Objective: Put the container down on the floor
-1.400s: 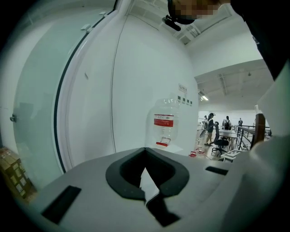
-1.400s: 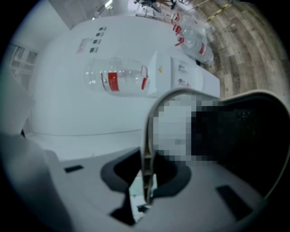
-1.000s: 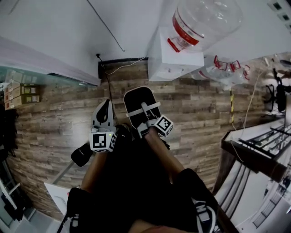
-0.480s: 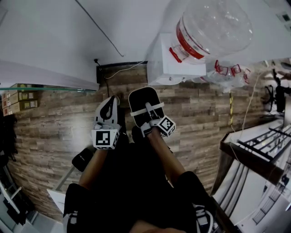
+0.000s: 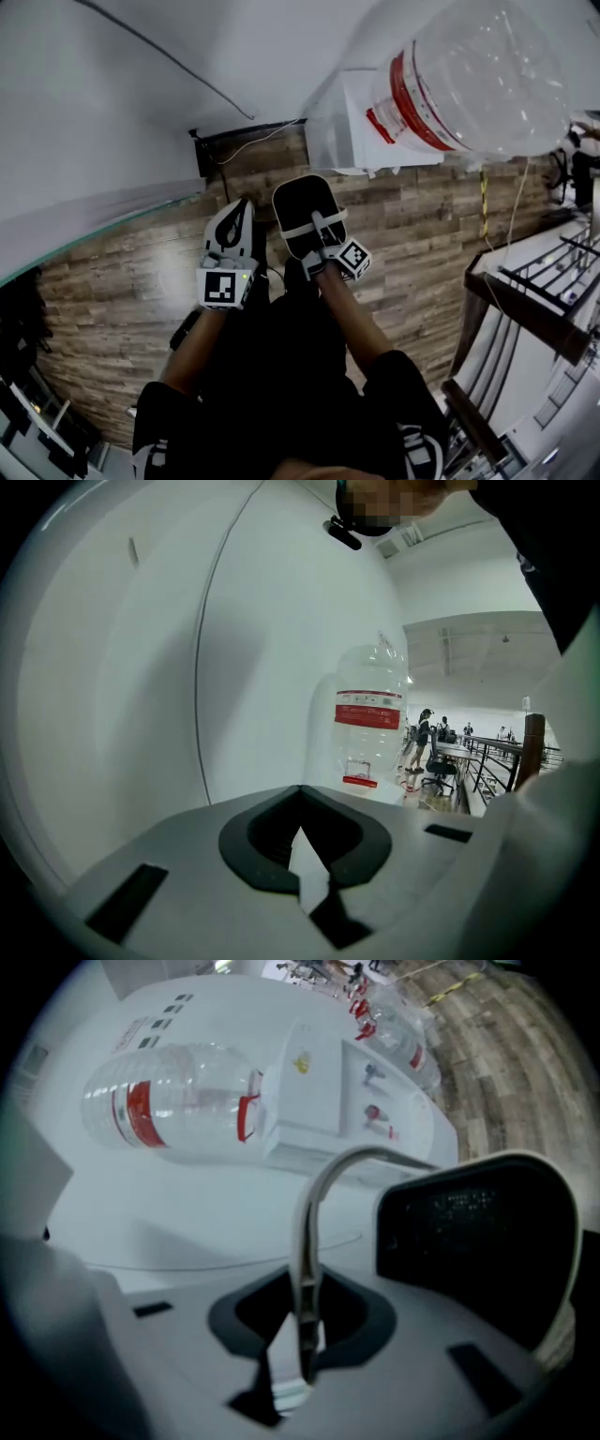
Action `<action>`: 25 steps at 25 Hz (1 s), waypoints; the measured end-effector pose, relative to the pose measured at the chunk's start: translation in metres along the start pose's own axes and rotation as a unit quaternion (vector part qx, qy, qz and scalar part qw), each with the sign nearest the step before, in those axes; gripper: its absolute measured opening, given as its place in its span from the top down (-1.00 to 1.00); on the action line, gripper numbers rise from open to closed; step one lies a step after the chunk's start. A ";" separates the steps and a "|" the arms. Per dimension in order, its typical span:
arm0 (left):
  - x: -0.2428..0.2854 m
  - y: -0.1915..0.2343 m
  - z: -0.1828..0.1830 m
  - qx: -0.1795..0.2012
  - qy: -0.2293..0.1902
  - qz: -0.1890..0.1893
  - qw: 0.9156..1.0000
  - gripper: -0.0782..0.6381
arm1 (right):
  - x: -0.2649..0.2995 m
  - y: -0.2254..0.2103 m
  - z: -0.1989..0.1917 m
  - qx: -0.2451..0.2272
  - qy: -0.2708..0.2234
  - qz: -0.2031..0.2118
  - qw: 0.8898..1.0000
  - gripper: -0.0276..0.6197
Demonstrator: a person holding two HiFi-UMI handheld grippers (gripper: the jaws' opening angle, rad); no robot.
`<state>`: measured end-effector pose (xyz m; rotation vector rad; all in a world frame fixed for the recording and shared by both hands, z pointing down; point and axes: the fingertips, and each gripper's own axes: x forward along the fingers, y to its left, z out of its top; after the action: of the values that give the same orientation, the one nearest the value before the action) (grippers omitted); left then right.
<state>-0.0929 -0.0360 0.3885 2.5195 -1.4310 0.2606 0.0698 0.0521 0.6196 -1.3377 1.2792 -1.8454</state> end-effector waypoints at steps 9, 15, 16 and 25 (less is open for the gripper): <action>0.038 0.030 -0.030 -0.014 0.023 -0.012 1.000 0.70 | 0.068 -0.026 0.000 0.020 -0.021 0.018 0.999 0.65; 0.057 0.038 -0.044 -0.016 0.024 -0.031 0.999 0.70 | 0.116 -0.058 0.003 0.038 -0.044 0.018 0.998 0.65; 0.061 0.039 -0.047 -0.016 0.023 -0.032 0.999 0.70 | 0.124 -0.066 0.006 0.038 -0.048 0.018 0.998 0.65; 0.084 0.057 -0.092 -0.024 0.041 -0.028 0.998 0.70 | 0.190 -0.127 0.028 0.012 -0.053 0.028 0.998 0.65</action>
<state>-0.1033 -0.1072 0.5056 2.4753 -1.3190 0.3108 0.0379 -0.0620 0.8174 -1.3537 1.2250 -1.7224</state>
